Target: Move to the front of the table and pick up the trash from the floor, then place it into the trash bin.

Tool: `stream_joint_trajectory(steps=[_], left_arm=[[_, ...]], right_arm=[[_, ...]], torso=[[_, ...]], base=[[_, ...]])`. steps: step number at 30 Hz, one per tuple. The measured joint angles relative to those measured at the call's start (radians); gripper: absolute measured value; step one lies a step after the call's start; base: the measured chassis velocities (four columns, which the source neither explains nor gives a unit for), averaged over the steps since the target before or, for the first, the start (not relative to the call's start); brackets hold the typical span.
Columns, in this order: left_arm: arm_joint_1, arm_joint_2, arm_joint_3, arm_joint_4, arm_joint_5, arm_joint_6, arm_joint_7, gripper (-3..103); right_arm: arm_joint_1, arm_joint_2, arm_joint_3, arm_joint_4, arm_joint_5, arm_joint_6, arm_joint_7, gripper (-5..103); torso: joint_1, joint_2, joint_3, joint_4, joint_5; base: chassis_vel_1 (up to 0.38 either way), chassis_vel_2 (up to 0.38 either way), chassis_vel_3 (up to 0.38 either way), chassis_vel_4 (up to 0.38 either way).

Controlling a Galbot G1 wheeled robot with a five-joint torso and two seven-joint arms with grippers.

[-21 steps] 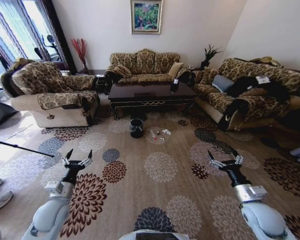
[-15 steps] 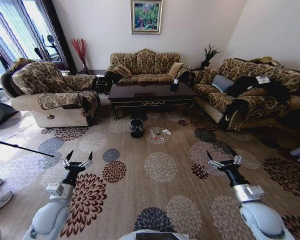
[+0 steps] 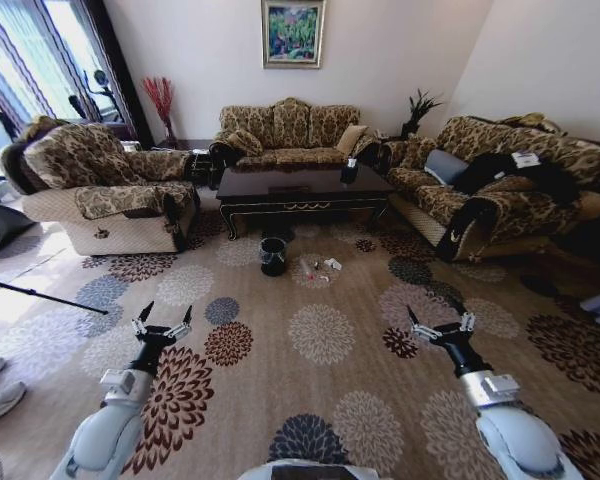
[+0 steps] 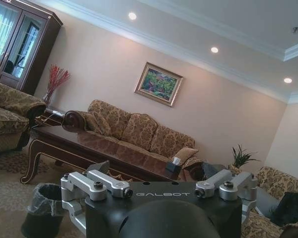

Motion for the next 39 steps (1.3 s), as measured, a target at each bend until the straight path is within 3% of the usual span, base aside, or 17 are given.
stream_joint_trajectory(steps=[5,15,39], left_arm=[[0.003,-0.006,-0.007,-0.004,0.014,0.000,-0.009,100],[-0.001,-0.010,-0.017,-0.051,-0.016,0.097,0.018,100],[-0.002,-0.082,-0.022,-0.019,0.057,0.081,-0.036,100]], right_arm=[[0.001,0.016,-0.010,-0.003,-0.005,0.000,0.005,100],[0.021,0.009,-0.005,-0.012,0.028,-0.015,0.020,100],[-0.011,0.083,-0.019,-0.015,0.014,0.004,0.028,100]], torso=[[0.000,0.000,0.000,-0.0002,0.0000],[-0.012,-0.025,-0.013,-0.0003,0.0001],[-0.057,-0.126,-0.068,-0.0002,-0.0001]], base=[[0.000,0.000,0.000,0.000],[0.000,0.000,0.000,0.000],[0.000,0.000,0.000,0.000]])
